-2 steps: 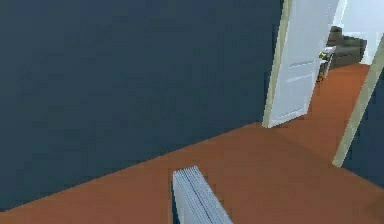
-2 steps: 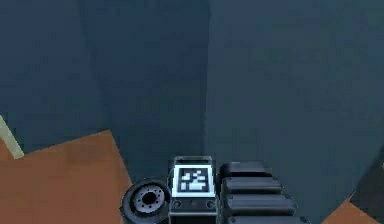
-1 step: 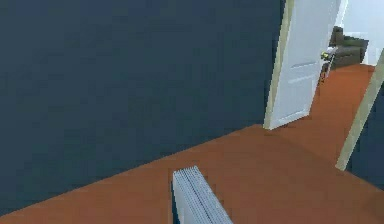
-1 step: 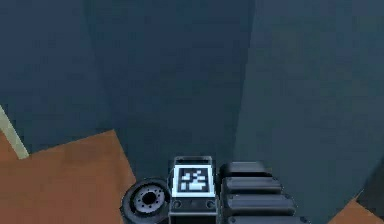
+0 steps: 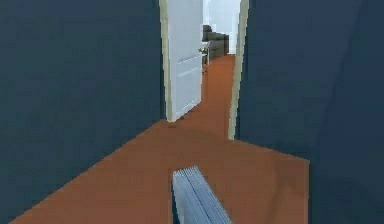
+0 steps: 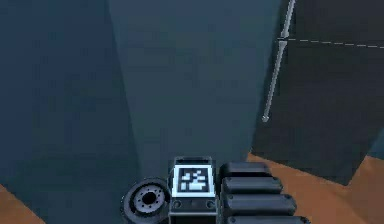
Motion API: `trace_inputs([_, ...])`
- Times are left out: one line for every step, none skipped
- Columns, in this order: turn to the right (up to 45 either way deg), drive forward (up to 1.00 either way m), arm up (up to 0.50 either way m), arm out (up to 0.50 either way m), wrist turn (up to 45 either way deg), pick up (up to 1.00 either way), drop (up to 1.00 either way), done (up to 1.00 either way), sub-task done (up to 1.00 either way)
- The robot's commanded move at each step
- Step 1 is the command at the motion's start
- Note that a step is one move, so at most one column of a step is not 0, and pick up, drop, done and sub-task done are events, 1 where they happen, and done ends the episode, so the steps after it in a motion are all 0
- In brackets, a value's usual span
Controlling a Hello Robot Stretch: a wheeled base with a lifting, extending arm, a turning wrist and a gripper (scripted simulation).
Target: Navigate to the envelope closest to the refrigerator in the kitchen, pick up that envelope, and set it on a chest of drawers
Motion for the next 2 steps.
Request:
trace_inputs([0.0,1.0,0.0,0.0,0.0,0.0,0.0,0.0,0.0])
trace_inputs([0.0,1.0,0.0,0.0,0.0,0.0,0.0,0.0,0.0])
